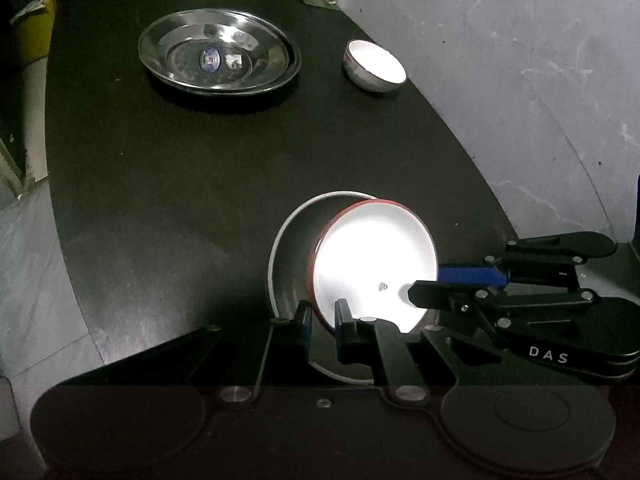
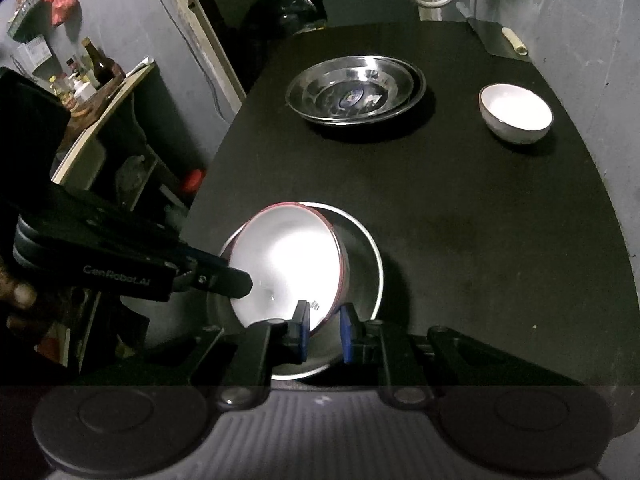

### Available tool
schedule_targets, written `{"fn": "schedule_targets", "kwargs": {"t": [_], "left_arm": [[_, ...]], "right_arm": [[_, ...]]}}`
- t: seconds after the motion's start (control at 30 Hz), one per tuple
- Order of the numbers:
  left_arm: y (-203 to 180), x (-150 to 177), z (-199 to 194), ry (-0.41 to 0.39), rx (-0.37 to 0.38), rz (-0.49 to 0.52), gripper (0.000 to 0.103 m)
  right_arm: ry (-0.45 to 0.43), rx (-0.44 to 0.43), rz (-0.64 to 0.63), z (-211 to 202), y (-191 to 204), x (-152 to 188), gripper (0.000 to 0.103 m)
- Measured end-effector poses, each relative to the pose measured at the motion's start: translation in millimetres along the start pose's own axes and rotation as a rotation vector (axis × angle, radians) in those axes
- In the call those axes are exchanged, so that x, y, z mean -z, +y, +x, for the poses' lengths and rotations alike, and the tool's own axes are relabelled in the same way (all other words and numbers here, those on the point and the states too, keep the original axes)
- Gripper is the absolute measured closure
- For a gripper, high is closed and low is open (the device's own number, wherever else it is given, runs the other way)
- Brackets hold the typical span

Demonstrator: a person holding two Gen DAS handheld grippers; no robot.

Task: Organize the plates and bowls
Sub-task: 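Lower the white bowl into the steel bowl and open the grippers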

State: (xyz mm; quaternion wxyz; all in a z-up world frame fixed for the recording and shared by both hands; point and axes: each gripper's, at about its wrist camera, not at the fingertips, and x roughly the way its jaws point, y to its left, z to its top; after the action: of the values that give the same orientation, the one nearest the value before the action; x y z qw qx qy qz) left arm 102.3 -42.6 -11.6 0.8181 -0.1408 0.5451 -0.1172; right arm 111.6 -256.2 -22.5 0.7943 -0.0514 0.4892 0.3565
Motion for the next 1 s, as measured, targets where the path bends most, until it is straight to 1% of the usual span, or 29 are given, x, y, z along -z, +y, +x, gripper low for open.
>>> {"fn": "schedule_targets", "kwargs": {"t": [0.17,0.4,1.0], "left_arm": [[-1,0,3,0.017,-0.006,0.0,0.09],[-1,-3,4,0.024,-0.009,-0.007,0.089],[0,-5,7,0.029,-0.01,-0.019,0.088]], "right_arm": [[0.017,0.001,0.0,5,-1,-1,0.085],[0.019,0.015,-0.002,10,-1,-5,0.085],[0.024,0.017,0.002,12,-2,-7,0.084]]}}
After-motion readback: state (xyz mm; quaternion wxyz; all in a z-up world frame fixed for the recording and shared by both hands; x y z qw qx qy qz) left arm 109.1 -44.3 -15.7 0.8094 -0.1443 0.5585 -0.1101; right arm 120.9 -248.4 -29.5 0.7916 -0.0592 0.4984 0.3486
